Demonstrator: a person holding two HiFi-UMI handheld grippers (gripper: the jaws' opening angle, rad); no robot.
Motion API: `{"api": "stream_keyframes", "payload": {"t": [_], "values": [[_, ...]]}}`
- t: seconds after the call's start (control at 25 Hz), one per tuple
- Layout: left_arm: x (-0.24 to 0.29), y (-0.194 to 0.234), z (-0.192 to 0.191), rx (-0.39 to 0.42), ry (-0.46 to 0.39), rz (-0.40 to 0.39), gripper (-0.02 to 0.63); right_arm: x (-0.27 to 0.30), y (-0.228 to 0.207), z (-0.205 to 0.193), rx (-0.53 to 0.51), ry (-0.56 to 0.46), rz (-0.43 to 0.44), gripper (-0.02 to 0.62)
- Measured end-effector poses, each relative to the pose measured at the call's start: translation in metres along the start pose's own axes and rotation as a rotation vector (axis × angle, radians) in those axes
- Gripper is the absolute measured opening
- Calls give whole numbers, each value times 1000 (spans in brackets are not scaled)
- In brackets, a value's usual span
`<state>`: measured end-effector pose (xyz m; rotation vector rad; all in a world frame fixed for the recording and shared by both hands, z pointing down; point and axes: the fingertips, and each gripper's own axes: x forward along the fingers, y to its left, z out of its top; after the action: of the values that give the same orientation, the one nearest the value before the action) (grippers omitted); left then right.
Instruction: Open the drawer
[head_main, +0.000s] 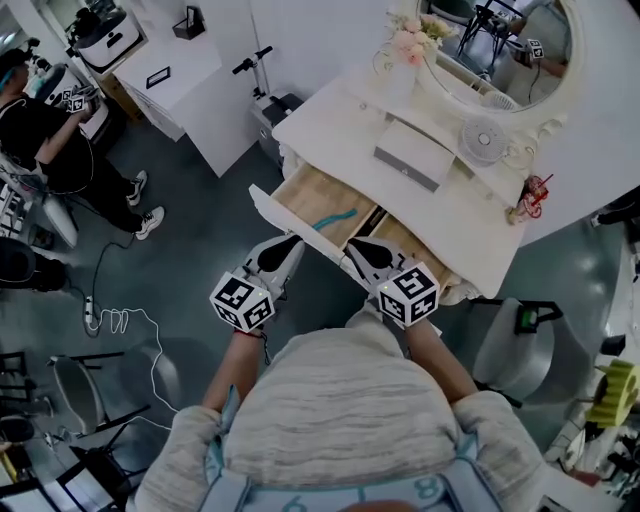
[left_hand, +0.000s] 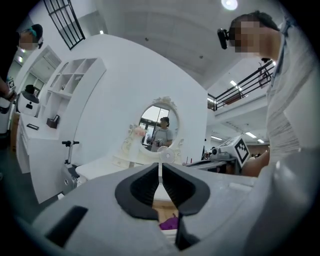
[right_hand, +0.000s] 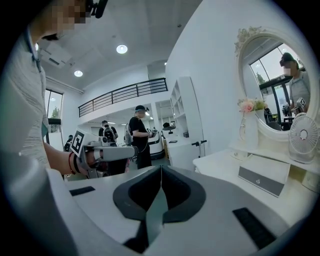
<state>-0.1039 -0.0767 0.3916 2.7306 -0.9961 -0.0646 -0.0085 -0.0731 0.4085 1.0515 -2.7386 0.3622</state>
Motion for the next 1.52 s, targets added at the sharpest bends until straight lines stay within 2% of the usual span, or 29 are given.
{"api": "stream_keyframes", "payload": {"t": [0.24, 0.48, 1.08, 1.52], "values": [[-1, -22, 7, 31, -2, -42, 32, -11, -2, 1, 13, -21, -20, 9], [-2, -32, 15, 61, -11, -47, 32, -15, 2, 5, -10, -29, -14, 9], [-16, -29, 15, 41, -18, -17, 32, -6, 21, 18, -92, -24, 37, 8], [-16, -43, 13, 31, -25, -67, 32, -11, 28, 15, -104, -6, 46, 8]]}}
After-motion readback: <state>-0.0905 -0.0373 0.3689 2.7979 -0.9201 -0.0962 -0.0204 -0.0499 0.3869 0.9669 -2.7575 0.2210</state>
